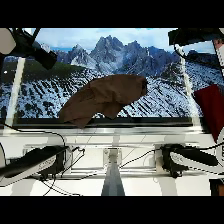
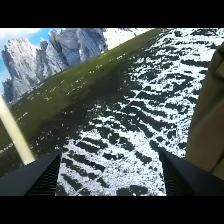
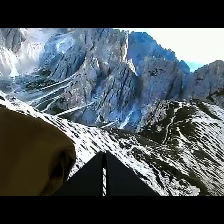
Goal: Fold the clothes and pants, and hang the long-sleeved shirts on hangers.
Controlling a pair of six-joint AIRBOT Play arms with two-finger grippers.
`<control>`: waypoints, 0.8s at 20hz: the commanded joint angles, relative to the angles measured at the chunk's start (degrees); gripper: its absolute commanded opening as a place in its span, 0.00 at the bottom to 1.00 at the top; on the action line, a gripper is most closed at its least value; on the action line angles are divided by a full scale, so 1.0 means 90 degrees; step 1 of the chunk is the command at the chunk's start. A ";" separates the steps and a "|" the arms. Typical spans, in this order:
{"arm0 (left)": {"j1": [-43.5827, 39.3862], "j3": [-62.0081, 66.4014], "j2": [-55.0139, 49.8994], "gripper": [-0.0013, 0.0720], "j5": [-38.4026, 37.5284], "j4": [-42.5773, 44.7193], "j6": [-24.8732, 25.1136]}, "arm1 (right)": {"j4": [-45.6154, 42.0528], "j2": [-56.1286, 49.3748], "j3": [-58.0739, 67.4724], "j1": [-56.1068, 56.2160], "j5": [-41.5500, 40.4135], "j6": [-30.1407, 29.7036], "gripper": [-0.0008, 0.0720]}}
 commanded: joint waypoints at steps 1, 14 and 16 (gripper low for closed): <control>0.0005 0.0005 0.0002 0.97 0.0000 0.0002 0.0000 | 0.0002 0.0002 -0.0002 0.0005 0.0000 0.0000 0.03; 0.0005 0.0005 0.0002 0.97 0.0000 0.0002 0.0002 | -0.0005 0.0002 -0.0002 0.0005 -0.0964 0.0002 0.03; 0.0005 0.0005 0.0002 0.97 0.0000 0.0002 0.0000 | 0.0126 -0.0010 -0.0005 0.0005 -0.1039 -0.0017 0.03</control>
